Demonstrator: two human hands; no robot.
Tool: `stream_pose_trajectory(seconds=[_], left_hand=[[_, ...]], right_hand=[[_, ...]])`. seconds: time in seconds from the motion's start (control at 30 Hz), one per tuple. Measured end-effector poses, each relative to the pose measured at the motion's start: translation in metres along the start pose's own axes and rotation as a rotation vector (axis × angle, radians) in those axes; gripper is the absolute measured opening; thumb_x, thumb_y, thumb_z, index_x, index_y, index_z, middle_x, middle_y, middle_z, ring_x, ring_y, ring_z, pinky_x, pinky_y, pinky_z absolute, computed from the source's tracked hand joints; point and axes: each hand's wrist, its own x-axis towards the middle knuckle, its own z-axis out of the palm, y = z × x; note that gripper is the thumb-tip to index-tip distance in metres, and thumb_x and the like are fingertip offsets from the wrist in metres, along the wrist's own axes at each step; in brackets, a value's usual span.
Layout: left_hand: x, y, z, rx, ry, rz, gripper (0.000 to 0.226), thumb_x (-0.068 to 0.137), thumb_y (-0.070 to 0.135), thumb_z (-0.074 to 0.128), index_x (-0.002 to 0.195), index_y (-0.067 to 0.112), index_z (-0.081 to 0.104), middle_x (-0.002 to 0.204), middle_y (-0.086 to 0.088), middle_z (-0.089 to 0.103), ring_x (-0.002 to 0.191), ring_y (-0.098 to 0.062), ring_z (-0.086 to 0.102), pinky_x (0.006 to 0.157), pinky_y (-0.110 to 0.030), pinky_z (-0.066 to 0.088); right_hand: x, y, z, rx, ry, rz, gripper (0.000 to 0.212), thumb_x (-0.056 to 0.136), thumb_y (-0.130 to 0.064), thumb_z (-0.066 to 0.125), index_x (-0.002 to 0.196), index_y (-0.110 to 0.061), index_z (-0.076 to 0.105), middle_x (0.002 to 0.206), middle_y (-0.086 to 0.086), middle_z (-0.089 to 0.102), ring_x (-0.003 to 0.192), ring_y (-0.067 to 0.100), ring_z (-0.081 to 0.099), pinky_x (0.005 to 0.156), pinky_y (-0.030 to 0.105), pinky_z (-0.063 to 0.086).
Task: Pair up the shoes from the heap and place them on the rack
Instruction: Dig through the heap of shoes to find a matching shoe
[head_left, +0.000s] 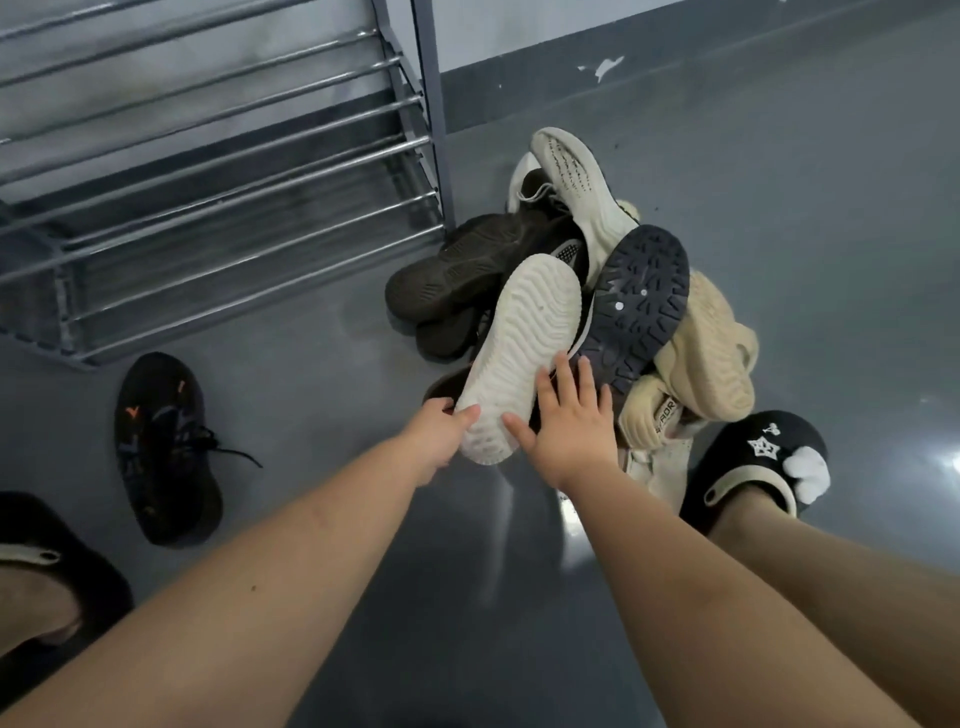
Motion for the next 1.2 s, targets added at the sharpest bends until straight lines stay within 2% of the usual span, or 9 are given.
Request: stream_pose_trajectory(seconds=[0.23,0.37,0.47,0.57,0.7,0.8,0.9,1.03,1.2], left_hand=[[-0.014,0.003,-0.009,-0.219,-0.071,0.036,0.036,0.096,0.020,0.050,0.129,0.005,0.048,0.123,-0.013,0.059,0.104,-0.023,0.060,0.084,-0.034,0.052],[-0.037,-0.003,-0.026,-0.252,-0.006,0.082,0.036,0.095,0.018,0.053,0.127,0.004,0.044,0.123,-0.016,0.058,0.105,-0.027,0.061,0.085,-0.040,0.054],[-0.059,-0.016,-0.048,-0.280,0.052,0.133,0.038,0.095,0.020,0.053,0.127,0.003,0.044,0.125,-0.015,0.056,0.107,-0.028,0.061,0.087,-0.043,0.054],[-0.083,-0.031,-0.073,-0.308,0.154,0.235,0.037,0.094,0.017,0.054,0.125,-0.001,0.044,0.116,-0.015,0.056,0.098,-0.025,0.059,0.080,-0.041,0.055],[-0.114,-0.051,-0.107,-0.170,0.320,0.379,0.031,0.091,0.020,0.060,0.118,0.012,0.047,0.100,-0.002,0.050,0.099,-0.024,0.057,0.089,-0.047,0.052],[-0.133,-0.069,-0.122,0.019,0.441,0.452,0.036,0.087,0.029,0.063,0.118,0.015,0.050,0.110,-0.001,0.045,0.099,-0.023,0.056,0.094,-0.041,0.049],[-0.150,-0.082,-0.128,0.087,0.526,0.491,0.042,0.088,0.030,0.062,0.123,0.013,0.049,0.118,-0.003,0.046,0.102,-0.023,0.056,0.094,-0.035,0.045],[-0.169,-0.081,-0.131,0.153,0.540,0.577,0.046,0.084,0.035,0.065,0.125,0.021,0.047,0.121,0.001,0.047,0.103,-0.022,0.057,0.091,-0.039,0.046],[-0.180,-0.074,-0.137,0.159,0.448,0.729,0.050,0.076,0.034,0.074,0.120,0.024,0.053,0.111,0.009,0.047,0.100,-0.009,0.056,0.091,-0.026,0.045]], right_hand=[[-0.005,-0.010,-0.002,0.104,0.003,0.041,0.080,0.093,-0.065,0.018,0.153,-0.016,0.002,0.161,0.003,-0.006,0.147,0.027,-0.016,0.119,0.047,-0.008],[-0.015,-0.038,-0.005,0.151,0.094,0.041,0.080,0.093,-0.063,0.018,0.153,-0.011,0.006,0.158,0.009,0.022,0.148,0.026,-0.003,0.116,0.046,-0.012],[-0.018,-0.070,-0.011,0.451,0.092,0.004,0.077,0.094,-0.058,0.028,0.153,-0.013,0.008,0.145,0.012,0.044,0.141,0.028,0.028,0.119,0.044,0.014],[-0.025,-0.108,-0.022,0.814,0.056,-0.060,0.075,0.090,-0.060,0.039,0.150,-0.018,0.022,0.138,0.009,0.051,0.125,0.025,0.050,0.104,0.043,0.041],[-0.049,-0.153,-0.038,1.049,0.040,-0.091,0.058,0.083,-0.052,0.059,0.127,-0.016,0.047,0.124,0.005,0.060,0.115,0.020,0.058,0.101,0.039,0.045],[-0.068,-0.175,-0.043,1.143,0.010,-0.088,0.070,0.070,-0.059,0.065,0.125,-0.018,0.049,0.123,0.002,0.062,0.113,0.018,0.060,0.101,0.040,0.046],[-0.085,-0.187,-0.046,1.207,-0.003,-0.090,0.059,0.078,-0.042,0.072,0.125,-0.017,0.049,0.121,0.000,0.063,0.111,0.016,0.061,0.102,0.039,0.046],[-0.100,-0.187,-0.054,1.323,-0.020,-0.074,0.055,0.078,-0.034,0.075,0.124,-0.016,0.050,0.121,0.004,0.064,0.109,0.020,0.063,0.098,0.046,0.050],[-0.105,-0.175,-0.071,1.466,-0.143,-0.012,0.033,0.086,-0.022,0.067,0.114,-0.012,0.054,0.113,0.016,0.066,0.097,0.032,0.068,0.078,0.045,0.058]])
